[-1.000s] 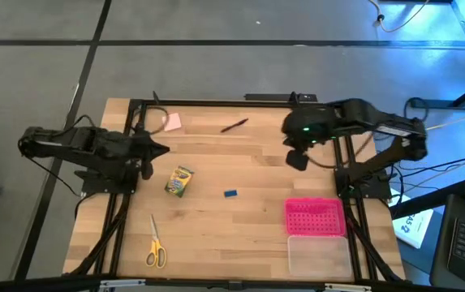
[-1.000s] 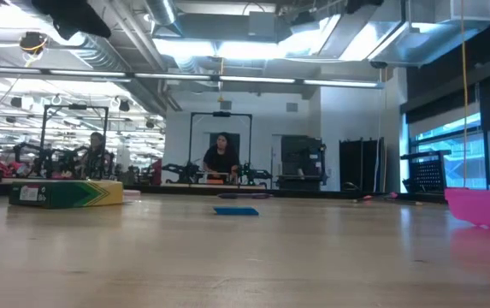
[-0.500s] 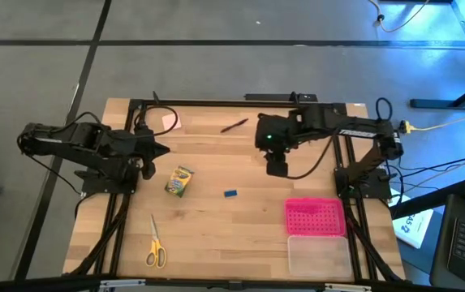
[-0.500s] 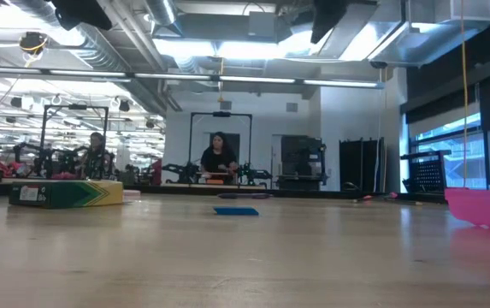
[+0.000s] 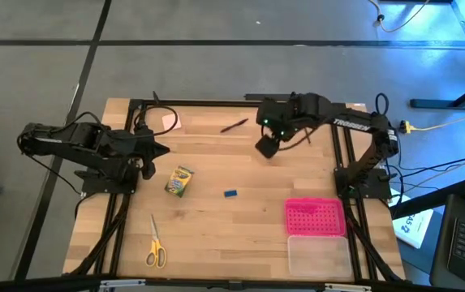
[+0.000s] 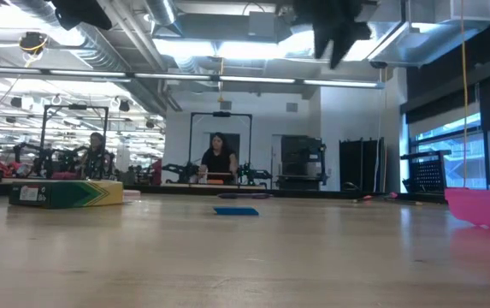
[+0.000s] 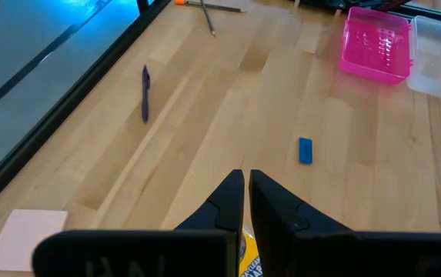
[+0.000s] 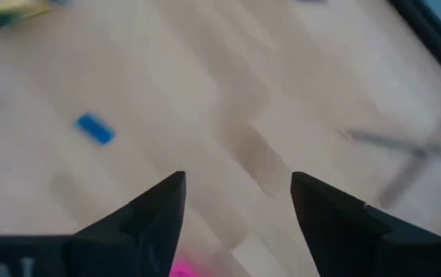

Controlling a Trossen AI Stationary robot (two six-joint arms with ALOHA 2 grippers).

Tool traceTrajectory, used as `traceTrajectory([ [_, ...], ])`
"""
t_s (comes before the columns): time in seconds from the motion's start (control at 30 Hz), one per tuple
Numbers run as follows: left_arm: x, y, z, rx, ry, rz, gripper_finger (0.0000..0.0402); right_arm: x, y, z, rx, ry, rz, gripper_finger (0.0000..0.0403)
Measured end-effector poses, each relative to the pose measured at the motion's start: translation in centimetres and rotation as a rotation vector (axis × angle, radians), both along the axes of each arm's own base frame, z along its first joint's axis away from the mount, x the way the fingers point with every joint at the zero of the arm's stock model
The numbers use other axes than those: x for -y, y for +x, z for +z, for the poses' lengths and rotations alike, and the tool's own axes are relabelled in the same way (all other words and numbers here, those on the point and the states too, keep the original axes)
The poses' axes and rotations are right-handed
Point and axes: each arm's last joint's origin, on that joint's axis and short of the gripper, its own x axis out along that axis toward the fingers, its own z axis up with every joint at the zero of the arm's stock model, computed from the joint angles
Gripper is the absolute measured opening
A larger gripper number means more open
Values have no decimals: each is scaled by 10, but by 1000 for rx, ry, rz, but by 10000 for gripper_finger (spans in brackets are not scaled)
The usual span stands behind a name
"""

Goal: Pack school essentials
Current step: Put the blue eraser into the pink box

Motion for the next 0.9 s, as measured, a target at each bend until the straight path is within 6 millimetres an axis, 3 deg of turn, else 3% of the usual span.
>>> traceTrajectory([
  [0.17,0,0,0,1,0,0,18,29,-13,-10,-82,9,-207,232],
  [0.33,0,0,0,1,0,0,18,40,-7,-14,-58,51,16,233],
  [0.43,0,0,0,0,0,0,18,28,6,-14,0,37,305,234],
  [0.63,0,0,0,1,0,0,18,-18,40,-28,27,-79,894,234],
  [0.73,0,0,0,0,0,0,18,-36,57,-43,24,-98,1002,234],
  [0.9,0,0,0,1,1,0,18,-50,84,-74,44,-27,1002,234],
])
